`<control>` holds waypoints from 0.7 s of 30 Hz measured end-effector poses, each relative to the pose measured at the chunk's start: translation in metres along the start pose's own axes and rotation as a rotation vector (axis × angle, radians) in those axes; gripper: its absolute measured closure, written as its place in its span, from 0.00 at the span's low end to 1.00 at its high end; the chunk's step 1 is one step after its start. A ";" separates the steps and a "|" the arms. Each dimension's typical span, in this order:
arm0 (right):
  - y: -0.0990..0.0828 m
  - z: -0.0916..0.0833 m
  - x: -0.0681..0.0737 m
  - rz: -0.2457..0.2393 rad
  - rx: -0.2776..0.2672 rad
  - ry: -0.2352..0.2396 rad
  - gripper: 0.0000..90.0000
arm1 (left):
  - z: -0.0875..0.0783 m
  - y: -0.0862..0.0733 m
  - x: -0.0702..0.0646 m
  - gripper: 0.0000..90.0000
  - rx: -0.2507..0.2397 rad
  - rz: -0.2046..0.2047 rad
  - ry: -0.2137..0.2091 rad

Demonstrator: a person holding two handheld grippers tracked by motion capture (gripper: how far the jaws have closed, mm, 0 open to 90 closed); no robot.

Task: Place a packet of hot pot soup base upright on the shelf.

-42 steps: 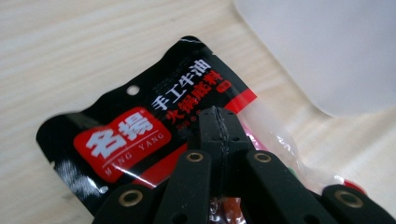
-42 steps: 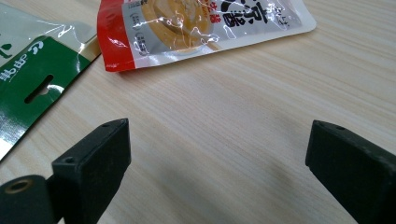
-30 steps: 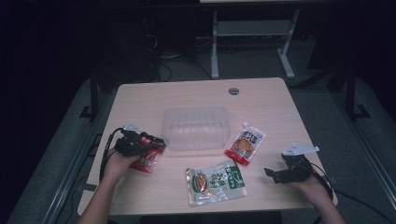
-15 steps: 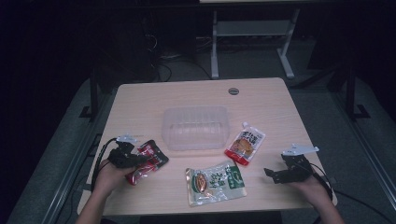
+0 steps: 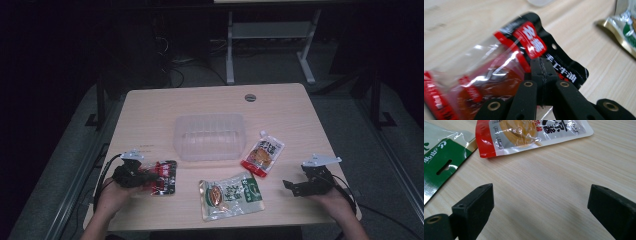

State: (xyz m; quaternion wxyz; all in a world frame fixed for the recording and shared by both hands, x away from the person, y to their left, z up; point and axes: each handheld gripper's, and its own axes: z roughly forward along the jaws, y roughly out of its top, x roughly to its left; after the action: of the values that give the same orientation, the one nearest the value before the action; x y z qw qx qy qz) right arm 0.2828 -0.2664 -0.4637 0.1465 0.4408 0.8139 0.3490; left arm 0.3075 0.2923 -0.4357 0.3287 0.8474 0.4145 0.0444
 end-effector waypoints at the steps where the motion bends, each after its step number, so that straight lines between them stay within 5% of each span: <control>1: 0.000 0.000 0.000 0.000 0.000 0.000 0.07 | -0.003 0.000 0.002 1.00 -0.011 -0.005 0.006; 4: 0.000 0.000 -0.001 0.001 0.000 0.000 0.07 | -0.014 -0.002 0.010 1.00 -0.045 -0.034 0.051; 5: 0.000 0.000 -0.001 0.000 0.000 0.000 0.07 | -0.021 -0.005 0.018 1.00 -0.058 -0.049 0.096; 9: 0.000 0.000 0.000 -0.005 0.001 0.001 0.07 | -0.026 -0.010 0.036 1.00 -0.054 -0.078 0.164; 16: 0.001 0.000 0.000 -0.004 0.002 -0.001 0.07 | -0.019 -0.016 0.045 1.00 -0.002 -0.090 0.188; 21: 0.001 0.000 0.000 -0.007 0.002 -0.001 0.07 | -0.011 -0.012 0.035 1.00 0.012 -0.057 0.142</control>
State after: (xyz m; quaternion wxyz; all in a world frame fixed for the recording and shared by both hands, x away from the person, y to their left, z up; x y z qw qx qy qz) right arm 0.2830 -0.2659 -0.4634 0.1477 0.4382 0.8159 0.3472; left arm 0.3185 0.3282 -0.4412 0.2945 0.8320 0.4609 0.0925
